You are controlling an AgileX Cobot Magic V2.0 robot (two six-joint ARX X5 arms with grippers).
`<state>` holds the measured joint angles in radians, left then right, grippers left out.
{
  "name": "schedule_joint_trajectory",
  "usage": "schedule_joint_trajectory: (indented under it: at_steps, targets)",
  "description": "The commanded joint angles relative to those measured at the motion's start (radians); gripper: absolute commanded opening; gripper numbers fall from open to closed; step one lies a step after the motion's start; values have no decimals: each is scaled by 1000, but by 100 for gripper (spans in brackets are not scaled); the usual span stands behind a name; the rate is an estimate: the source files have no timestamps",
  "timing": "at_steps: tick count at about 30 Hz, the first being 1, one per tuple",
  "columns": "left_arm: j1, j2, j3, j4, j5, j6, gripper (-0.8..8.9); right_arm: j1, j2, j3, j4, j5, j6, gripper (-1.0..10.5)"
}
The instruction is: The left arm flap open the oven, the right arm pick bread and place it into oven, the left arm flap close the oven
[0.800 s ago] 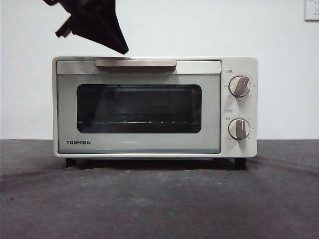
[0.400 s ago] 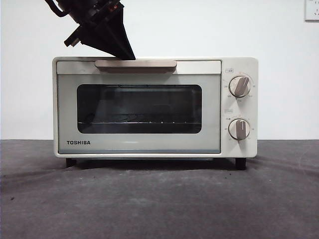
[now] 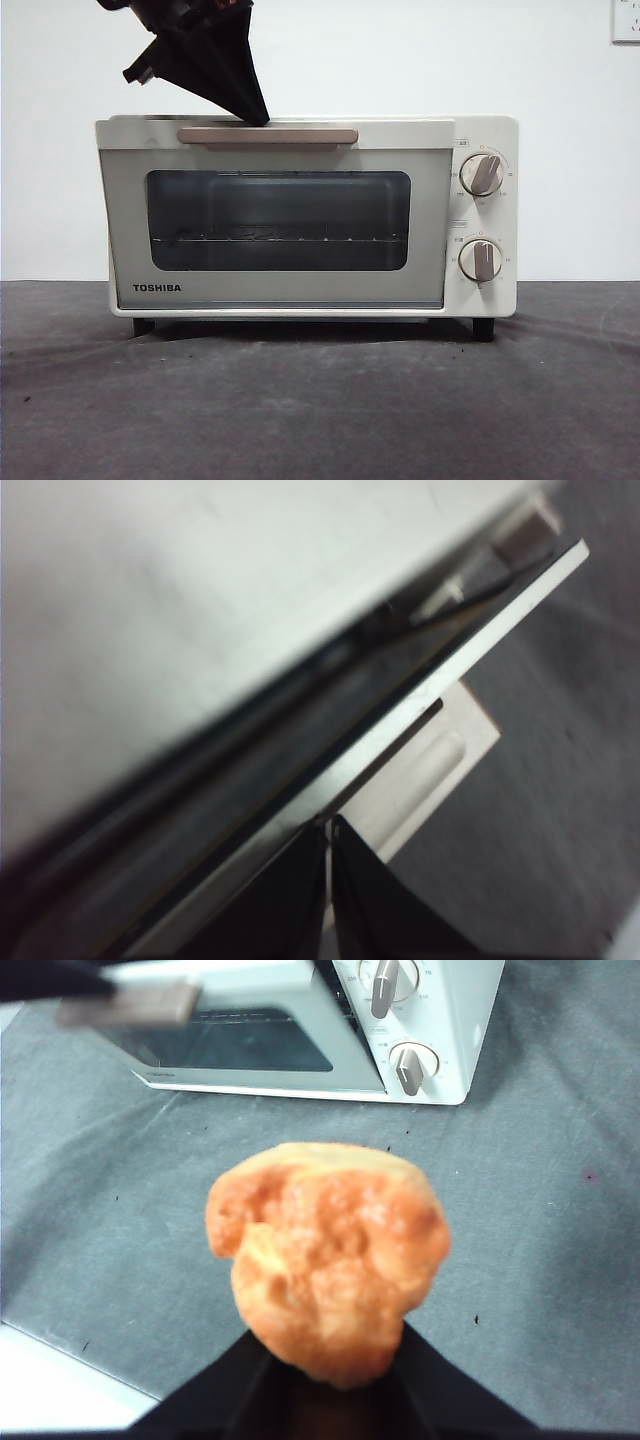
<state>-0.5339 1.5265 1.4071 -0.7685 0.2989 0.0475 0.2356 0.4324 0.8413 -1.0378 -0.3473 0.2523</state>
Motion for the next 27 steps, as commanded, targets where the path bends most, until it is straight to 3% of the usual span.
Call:
schedule_joint_trajectory:
  at_steps: [1, 11, 27]
  targets:
    - [-12, 32, -9, -52, -47, 24, 15, 5, 1, 14, 12, -4, 10, 87]
    - [-35, -37, -42, -80, -49, 24, 15, 5, 1, 14, 12, -5, 10, 86]
    - [-50, -229, -328, 8, -67, -22, 16, 5, 1, 14, 12, -4, 9, 87]
